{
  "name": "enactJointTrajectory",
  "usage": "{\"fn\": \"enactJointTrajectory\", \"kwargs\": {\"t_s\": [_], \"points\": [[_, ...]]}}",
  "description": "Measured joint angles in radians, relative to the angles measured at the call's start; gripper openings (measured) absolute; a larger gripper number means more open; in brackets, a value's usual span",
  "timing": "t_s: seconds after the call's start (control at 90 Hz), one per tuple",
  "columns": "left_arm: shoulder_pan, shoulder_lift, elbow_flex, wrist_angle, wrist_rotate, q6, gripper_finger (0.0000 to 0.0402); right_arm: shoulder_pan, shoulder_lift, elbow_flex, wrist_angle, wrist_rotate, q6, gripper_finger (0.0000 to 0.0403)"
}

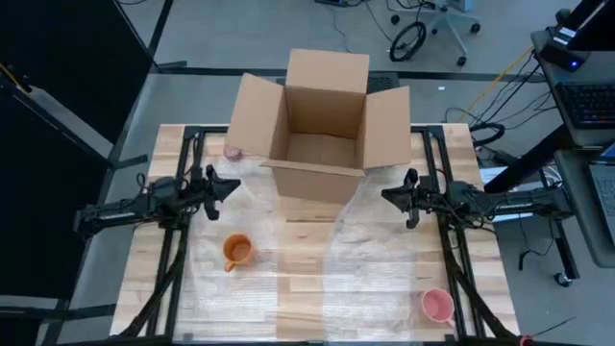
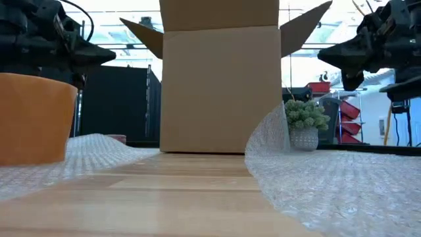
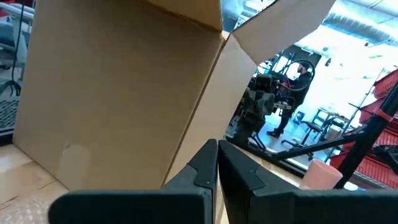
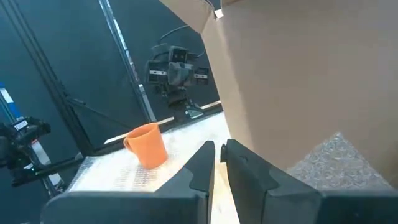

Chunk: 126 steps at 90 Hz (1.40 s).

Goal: Wrap mug
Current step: Put the pink cup into the right bubble wrap

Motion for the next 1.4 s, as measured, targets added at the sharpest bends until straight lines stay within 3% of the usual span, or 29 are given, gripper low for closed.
{"fn": "enactJointTrajectory", "kwargs": {"t_s": [0.733, 0.856, 0.967, 1.122, 1.267, 1.4], "points": [[0.000, 0.000, 0.000, 0.001, 0.001, 0.000, 0.0000, 0.000, 0.000, 0.000, 0.000, 0.000, 0.004, 0.0027], [0.000, 0.000, 0.000, 0.001, 0.001, 0.001, 0.0000, 0.000, 0.000, 0.001, 0.000, 0.004, 0.115, 0.0032], [0.000, 0.000, 0.000, 0.004, 0.001, 0.001, 0.0000, 0.002, 0.001, 0.037, 0.006, -0.042, 0.158, 0.0063], [0.000, 0.000, 0.000, 0.004, 0.001, 0.000, 0.0000, 0.002, 0.026, 0.154, -0.024, -0.059, 0.115, 0.0138], [0.000, 0.000, 0.000, 0.004, 0.001, 0.001, 0.0000, 0.002, 0.096, 0.329, -0.209, -0.162, 0.077, 0.0198], [0.000, 0.000, 0.000, 0.004, 0.001, 0.001, 0.0000, 0.028, 0.211, 0.532, -0.443, -0.263, 0.105, 0.0225]]}}
